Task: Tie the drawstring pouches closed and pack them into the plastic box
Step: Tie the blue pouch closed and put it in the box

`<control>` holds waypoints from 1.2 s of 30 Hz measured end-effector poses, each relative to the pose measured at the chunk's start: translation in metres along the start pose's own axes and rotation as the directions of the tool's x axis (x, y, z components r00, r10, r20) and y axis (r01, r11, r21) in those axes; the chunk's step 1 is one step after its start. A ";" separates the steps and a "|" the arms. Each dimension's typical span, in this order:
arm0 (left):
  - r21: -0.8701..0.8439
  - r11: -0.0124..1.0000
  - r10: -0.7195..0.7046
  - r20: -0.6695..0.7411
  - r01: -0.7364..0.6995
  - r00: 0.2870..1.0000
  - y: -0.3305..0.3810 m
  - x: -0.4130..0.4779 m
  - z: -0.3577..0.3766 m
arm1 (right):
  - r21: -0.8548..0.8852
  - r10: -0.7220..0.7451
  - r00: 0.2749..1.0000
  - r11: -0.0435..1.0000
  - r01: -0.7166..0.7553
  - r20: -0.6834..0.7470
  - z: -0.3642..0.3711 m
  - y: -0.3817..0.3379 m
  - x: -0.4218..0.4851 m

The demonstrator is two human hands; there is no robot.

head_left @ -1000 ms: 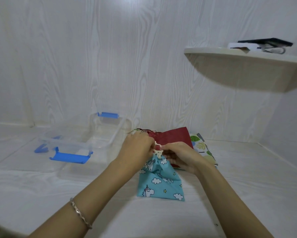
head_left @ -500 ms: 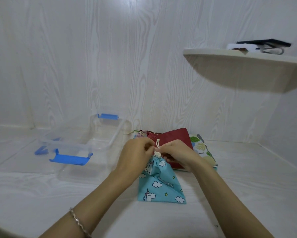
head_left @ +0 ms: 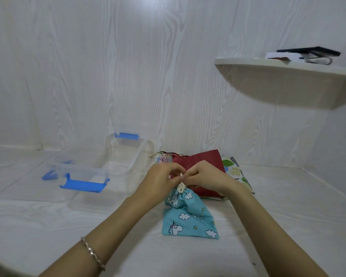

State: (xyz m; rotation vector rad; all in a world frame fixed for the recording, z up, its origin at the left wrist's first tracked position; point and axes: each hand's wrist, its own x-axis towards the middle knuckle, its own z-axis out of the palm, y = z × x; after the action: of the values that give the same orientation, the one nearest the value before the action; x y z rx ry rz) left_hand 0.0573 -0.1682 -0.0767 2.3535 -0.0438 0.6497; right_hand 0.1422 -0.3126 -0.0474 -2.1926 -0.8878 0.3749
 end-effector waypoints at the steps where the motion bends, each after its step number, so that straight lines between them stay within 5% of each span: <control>1: -0.022 1.000 -0.019 0.001 0.019 1.000 0.000 0.001 0.001 | -0.024 -0.006 1.000 1.000 0.006 -0.017 0.001 0.000 -0.001; 10: -0.323 0.889 -0.290 0.153 0.325 0.945 0.003 0.008 -0.004 | -0.161 -0.182 0.958 0.976 0.149 -0.221 0.011 0.004 -0.008; 22: -0.223 0.918 -0.247 0.323 0.327 0.914 0.012 0.014 -0.019 | -0.165 -0.245 0.955 0.962 0.218 -0.165 0.011 0.009 -0.007; 30: -0.194 0.929 -0.248 0.308 0.316 0.918 0.014 0.018 -0.014 | -0.135 -0.250 0.948 0.965 0.227 -0.197 0.011 0.011 -0.010; 33: -0.079 0.974 -0.192 0.225 0.215 0.955 0.016 0.016 -0.014 | -0.006 -0.166 0.971 0.986 0.168 -0.170 0.010 0.015 -0.010; 36: 0.033 0.996 -0.088 0.142 0.084 0.986 0.016 0.014 -0.013 | 0.360 -0.039 0.998 0.931 0.052 -0.046 0.008 0.017 -0.010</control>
State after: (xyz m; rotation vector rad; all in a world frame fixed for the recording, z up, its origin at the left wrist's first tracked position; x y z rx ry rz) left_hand 0.0605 -0.1699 -0.0520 2.4101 0.0024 0.4406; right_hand 0.1391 -0.3241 -0.0652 -1.8311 -0.7781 0.4356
